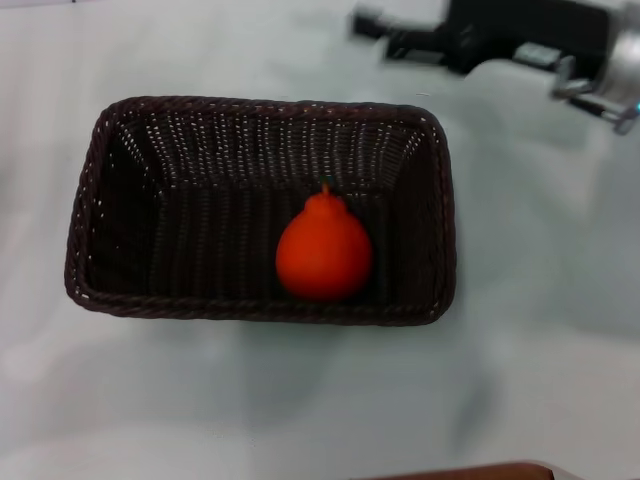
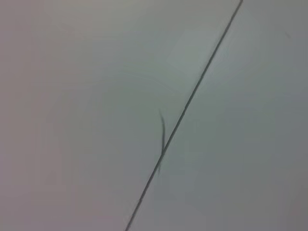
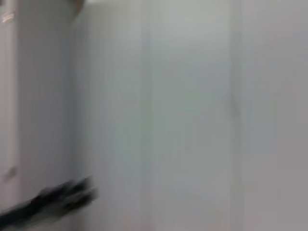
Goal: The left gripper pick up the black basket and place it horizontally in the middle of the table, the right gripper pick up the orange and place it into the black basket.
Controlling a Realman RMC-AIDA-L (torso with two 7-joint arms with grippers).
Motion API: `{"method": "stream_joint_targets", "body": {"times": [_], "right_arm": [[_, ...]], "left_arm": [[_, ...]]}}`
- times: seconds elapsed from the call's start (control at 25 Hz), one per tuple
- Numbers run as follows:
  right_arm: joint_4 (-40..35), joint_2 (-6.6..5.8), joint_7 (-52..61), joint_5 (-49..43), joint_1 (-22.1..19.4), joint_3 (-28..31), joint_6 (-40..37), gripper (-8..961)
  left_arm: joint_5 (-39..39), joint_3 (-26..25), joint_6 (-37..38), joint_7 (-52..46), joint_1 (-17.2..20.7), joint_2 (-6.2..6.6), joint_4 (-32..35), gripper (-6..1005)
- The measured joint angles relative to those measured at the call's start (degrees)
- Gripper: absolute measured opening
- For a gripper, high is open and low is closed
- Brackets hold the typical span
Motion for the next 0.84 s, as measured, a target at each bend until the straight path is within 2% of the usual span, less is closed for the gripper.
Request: {"method": "stream_joint_targets", "body": {"times": [0.08, 0.2, 0.36, 0.48, 0.52, 0.6, 0.84], "right_arm": [[3.86, 0.12, -4.19, 5.03, -1.14, 4.02, -0.37, 894], [14.59, 0.14, -14.77, 15.73, -2.67, 11.41, 0.63, 935], [30.07, 0.28, -32.77, 27.89, -3.38, 20.69, 6.02, 930], [38.71, 0.34, -42.58, 30.15, -2.91, 28.85, 7.43, 930], [38.71, 0.34, -42.58, 30.15, -2.91, 28.85, 7.43, 930], [43.62, 0.38, -46.24, 30.14, -2.29, 33.32, 6.19, 930], [46.84, 0.37, -49.16, 29.82, -0.98, 33.46, 2.49, 930]], "left_arm": [[-1.02, 0.0, -0.05, 4.76, 0.37, -0.08, 0.82, 753], [-4.75, 0.01, -0.53, 14.43, 1.2, -0.14, 4.87, 753], [-11.26, 0.02, -1.36, 28.68, 2.0, -0.24, 12.02, 753], [-14.99, 0.02, -1.64, 33.55, 2.19, -0.25, 15.34, 753], [-16.71, 0.02, -1.77, 34.91, 2.22, -0.26, 16.69, 753], [-18.23, 0.01, -1.85, 35.46, 2.24, -0.31, 17.99, 753], [-19.07, 0.08, -1.57, 35.69, 1.99, -0.45, 20.02, 753]]}}
